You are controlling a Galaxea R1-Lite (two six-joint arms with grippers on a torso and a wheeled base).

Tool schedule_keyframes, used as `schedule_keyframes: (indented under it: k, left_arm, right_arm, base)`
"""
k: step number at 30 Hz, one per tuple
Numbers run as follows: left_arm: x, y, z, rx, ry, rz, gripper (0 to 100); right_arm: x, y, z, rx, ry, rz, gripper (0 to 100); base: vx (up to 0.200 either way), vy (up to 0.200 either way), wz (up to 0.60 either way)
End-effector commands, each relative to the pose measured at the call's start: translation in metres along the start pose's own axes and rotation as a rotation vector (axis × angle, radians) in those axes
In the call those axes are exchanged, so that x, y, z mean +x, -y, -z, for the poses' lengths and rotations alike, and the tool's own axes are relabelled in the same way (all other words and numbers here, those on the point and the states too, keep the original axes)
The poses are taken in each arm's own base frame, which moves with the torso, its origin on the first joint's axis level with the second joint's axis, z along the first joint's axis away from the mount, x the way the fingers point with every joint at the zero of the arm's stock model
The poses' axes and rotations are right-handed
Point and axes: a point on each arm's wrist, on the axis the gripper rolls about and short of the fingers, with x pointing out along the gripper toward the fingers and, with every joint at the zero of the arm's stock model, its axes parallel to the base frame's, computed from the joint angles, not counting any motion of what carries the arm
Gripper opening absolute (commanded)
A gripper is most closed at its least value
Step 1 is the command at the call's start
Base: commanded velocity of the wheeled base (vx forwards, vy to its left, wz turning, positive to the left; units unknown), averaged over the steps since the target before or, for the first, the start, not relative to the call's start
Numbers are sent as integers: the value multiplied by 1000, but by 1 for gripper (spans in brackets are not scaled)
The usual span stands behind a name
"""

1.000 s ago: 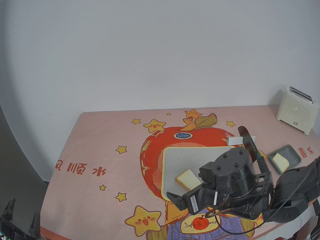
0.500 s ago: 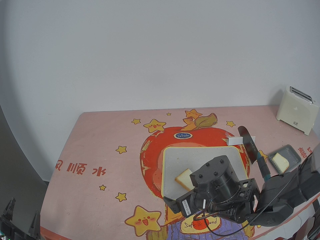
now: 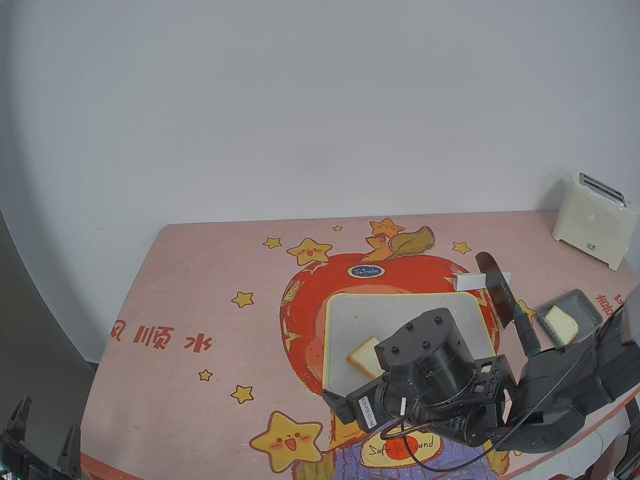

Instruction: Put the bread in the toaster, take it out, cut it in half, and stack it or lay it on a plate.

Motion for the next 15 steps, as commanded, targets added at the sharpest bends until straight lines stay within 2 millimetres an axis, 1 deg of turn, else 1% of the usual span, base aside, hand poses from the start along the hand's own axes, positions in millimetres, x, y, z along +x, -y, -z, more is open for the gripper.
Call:
schedule_keyframes:
  k: [1,7,11,15]
  left_arm:
    - [1,0,5,0,-7,0,100]
    - [1,0,5,0,-7,-2,100]
    - [1,0,5,0,-7,-2,100]
    - [1,0,5,0,-7,-2,100]
  right_arm:
    - [-2,-1,-1,2,6,-4,100]
    - [0,-4,2,-5,-5,-10,100]
    - [6,-7,7,-4,-27,-7,100]
    - [8,-7,8,-1,-33,-5,100]
  base:
    - [0,0,0]
    - [0,0,0]
    - [0,0,0]
    - [0,0,0]
